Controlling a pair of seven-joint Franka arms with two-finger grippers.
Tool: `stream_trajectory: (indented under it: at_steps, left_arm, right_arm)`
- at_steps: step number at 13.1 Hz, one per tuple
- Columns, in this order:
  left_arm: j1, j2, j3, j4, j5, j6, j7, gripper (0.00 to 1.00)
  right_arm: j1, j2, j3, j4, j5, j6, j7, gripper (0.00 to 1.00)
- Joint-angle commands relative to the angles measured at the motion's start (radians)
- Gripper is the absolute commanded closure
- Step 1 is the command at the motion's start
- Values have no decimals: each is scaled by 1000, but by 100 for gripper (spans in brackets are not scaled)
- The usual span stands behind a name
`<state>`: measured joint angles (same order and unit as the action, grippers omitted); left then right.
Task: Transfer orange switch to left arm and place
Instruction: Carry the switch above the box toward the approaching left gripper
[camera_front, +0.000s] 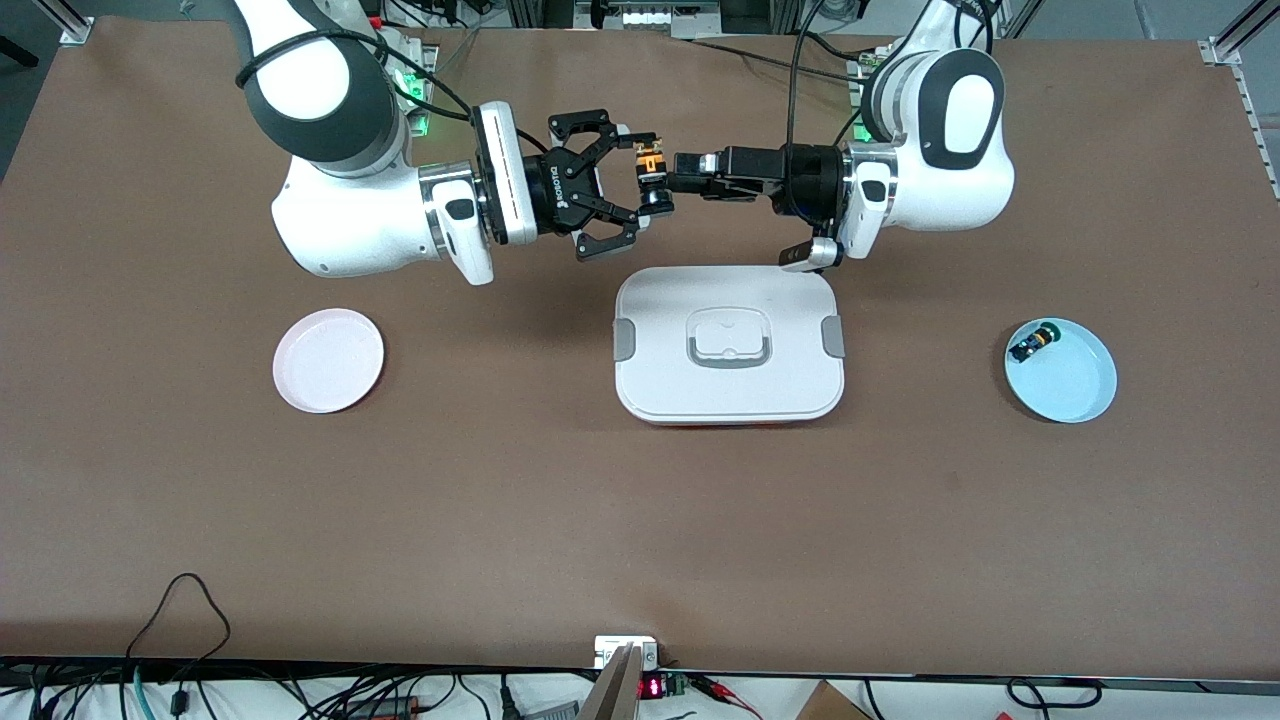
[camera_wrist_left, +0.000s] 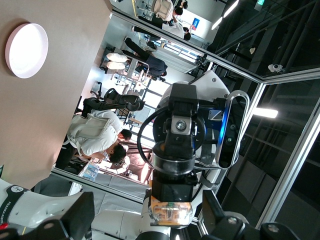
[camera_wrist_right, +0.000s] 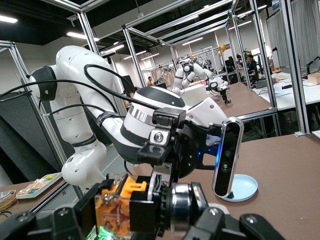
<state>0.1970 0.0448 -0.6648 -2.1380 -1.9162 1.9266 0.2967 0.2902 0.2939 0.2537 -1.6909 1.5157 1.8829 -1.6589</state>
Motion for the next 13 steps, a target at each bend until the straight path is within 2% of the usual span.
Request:
stream_trajectory:
  at_steps: [1,3,6,11,12,13]
  left_arm:
    - [2,-28,-29,4,-52,50,-27,5]
    - [2,-26,-51,29,-52,99,-42,8]
    - [2,-13,-53,49,-50,114,-27,37]
    - [-2,64,-53,108,-40,199,34,39]
    - [-4,66,-55,109,-40,204,51,46]
    - [-8,64,-55,109,-40,207,52,59]
  right_arm:
    - [-3,-12,-1,-18,27,31,-4,88]
    - [1,-18,1,-33,27,70,-13,88]
    - [13,-22,1,-38,27,116,-15,88]
    - [20,-29,2,-49,27,124,-16,88]
    - [20,-29,2,-49,27,124,-18,88]
    - [20,-29,2,-49,27,124,-18,88]
